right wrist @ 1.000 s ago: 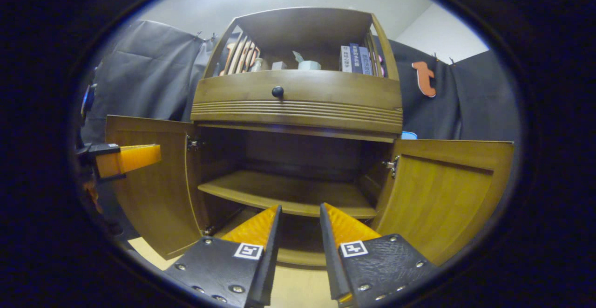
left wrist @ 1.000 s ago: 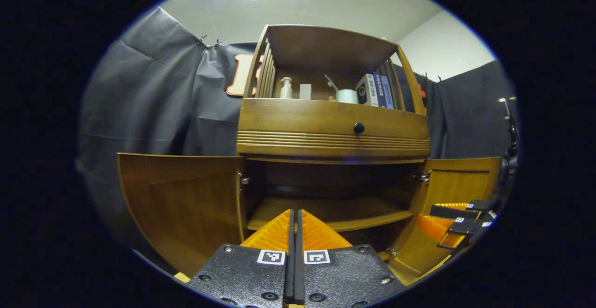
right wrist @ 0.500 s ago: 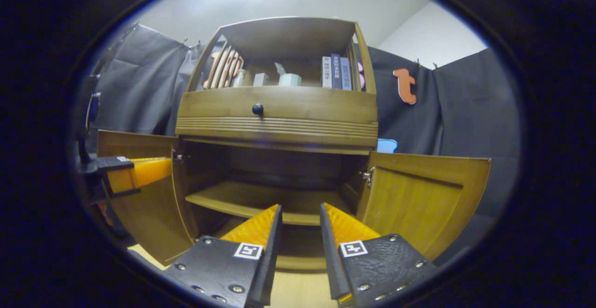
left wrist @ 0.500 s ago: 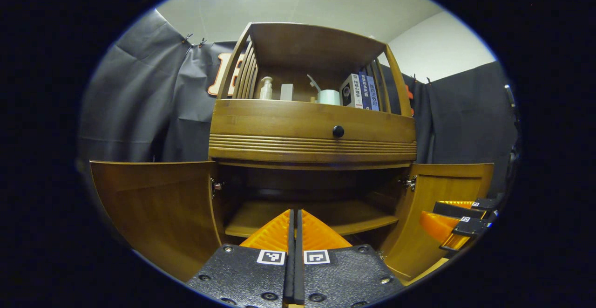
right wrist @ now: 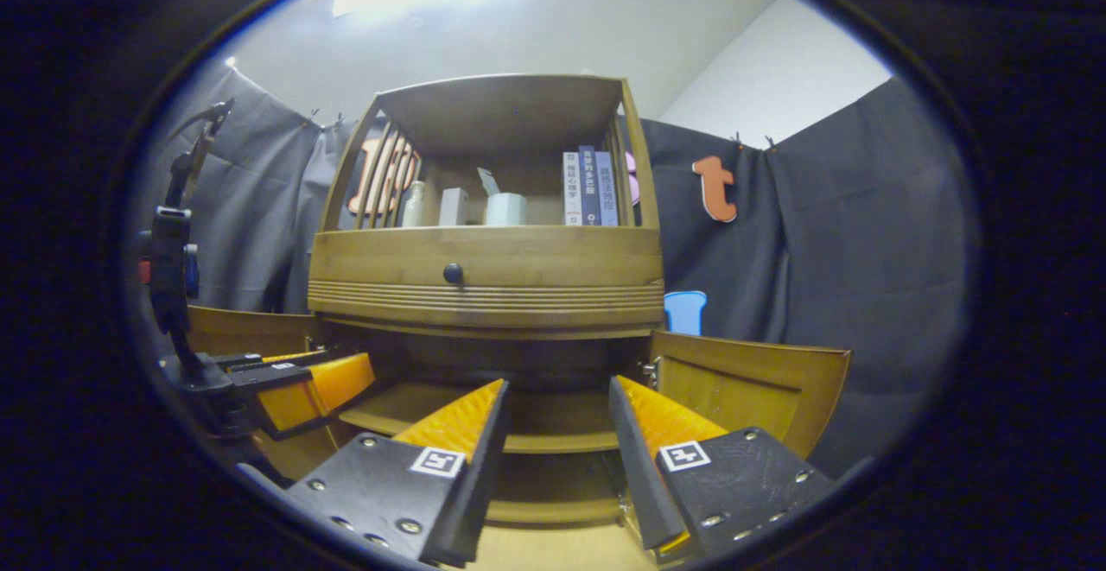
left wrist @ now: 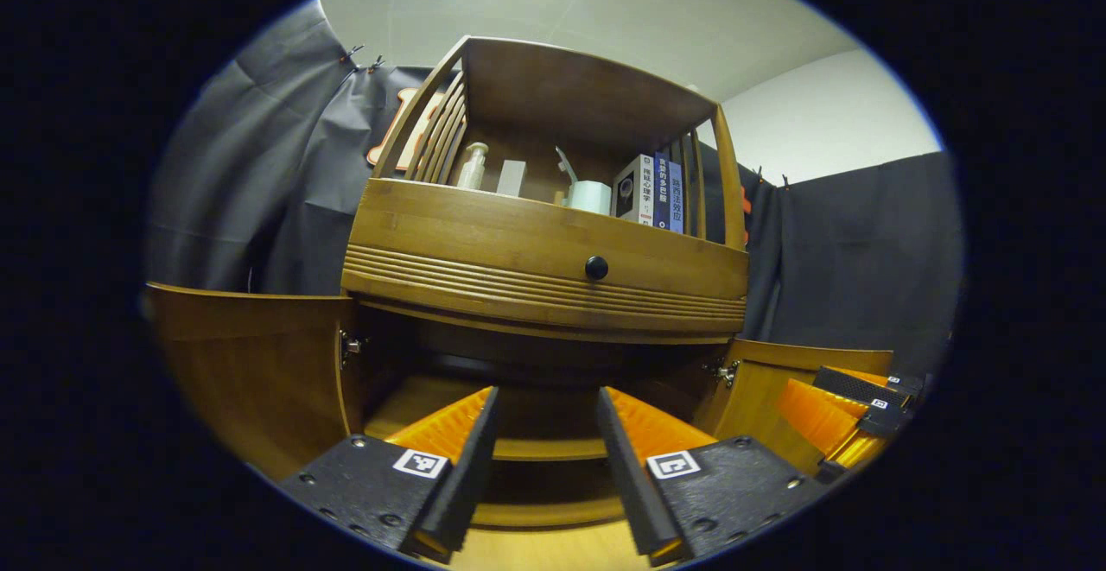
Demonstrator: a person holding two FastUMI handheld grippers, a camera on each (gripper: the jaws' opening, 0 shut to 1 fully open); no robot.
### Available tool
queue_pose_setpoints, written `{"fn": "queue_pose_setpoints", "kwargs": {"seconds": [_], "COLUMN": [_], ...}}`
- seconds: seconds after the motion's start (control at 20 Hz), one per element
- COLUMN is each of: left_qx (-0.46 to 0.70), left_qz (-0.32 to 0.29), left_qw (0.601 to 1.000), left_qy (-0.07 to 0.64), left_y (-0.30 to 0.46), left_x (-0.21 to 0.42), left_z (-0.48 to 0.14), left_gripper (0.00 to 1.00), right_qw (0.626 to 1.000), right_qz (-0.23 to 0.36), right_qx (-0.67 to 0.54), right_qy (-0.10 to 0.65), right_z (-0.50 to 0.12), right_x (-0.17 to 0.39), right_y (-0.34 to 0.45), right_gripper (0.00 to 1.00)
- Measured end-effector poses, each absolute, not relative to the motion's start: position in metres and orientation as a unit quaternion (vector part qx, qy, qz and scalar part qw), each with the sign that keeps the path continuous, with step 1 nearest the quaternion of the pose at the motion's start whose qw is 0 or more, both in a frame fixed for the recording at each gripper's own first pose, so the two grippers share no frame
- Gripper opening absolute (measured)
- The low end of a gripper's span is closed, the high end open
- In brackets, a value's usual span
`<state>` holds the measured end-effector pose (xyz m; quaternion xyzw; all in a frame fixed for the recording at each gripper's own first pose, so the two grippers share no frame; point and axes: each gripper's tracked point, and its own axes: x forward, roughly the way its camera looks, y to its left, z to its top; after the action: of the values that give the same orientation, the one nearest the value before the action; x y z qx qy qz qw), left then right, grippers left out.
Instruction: Open the right door of the double-door shoe cabinet with the right hand, and open the left door with the left hand.
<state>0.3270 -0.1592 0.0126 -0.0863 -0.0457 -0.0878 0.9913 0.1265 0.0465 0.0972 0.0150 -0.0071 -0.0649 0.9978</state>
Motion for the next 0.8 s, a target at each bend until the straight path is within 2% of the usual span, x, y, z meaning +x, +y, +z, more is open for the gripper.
{"fn": "queue_pose_setpoints", "kwargs": {"seconds": [0.05,0.1,0.15,0.35,0.4,0.45,0.5,0.6,0.65,0.7,0.75,0.8], "left_qx": [-0.091,-0.095,-0.096,-0.083,-0.08,-0.078,-0.076,-0.073,-0.071,-0.068,-0.065,-0.06], "left_qz": [-0.088,-0.088,-0.086,-0.076,-0.074,-0.073,-0.074,-0.072,-0.072,-0.073,-0.073,-0.072], "left_qw": [0.991,0.99,0.99,0.992,0.992,0.992,0.992,0.992,0.992,0.992,0.992,0.993], "left_qy": [-0.051,-0.056,-0.059,-0.065,-0.065,-0.066,-0.067,-0.07,-0.073,-0.074,-0.075,-0.078], "left_y": [-0.16,-0.16,-0.159,-0.154,-0.154,-0.154,-0.155,-0.153,-0.155,-0.156,-0.155,-0.154], "left_x": [0.328,0.328,0.328,0.331,0.331,0.332,0.332,0.331,0.331,0.331,0.331,0.33], "left_z": [0.014,0.017,0.018,0.021,0.021,0.022,0.023,0.026,0.027,0.028,0.03,0.031], "left_gripper": [0.75,0.83,0.92,0.92,0.96,0.96,0.92,0.92,0.95,0.95,0.95,0.92], "right_qw": [0.998,0.997,0.997,0.996,0.996,0.996,0.996,0.996,0.997,0.997,0.997,0.997], "right_qz": [-0.068,-0.073,-0.077,-0.085,-0.084,-0.083,-0.082,-0.08,-0.08,-0.079,-0.078,-0.077], "right_qx": [0.014,0.013,0.012,0.014,0.015,0.017,0.017,0.017,0.017,0.016,0.017,0.017], "right_qy": [-0.009,-0.011,-0.014,-0.015,-0.015,-0.016,-0.015,-0.015,-0.015,-0.014,-0.013,-0.013], "right_z": [0.099,0.1,0.101,0.101,0.1,0.1,0.099,0.098,0.098,0.096,0.096,0.096], "right_x": [0.125,0.124,0.122,0.119,0.119,0.119,0.119,0.12,0.12,0.118,0.12,0.121], "right_y": [0.045,0.041,0.038,0.037,0.038,0.039,0.04,0.042,0.042,0.043,0.043,0.045], "right_gripper": [0.67,0.71,0.67,0.71,0.67,0.71,0.71,0.67,0.67,0.71,0.67,0.71]}}
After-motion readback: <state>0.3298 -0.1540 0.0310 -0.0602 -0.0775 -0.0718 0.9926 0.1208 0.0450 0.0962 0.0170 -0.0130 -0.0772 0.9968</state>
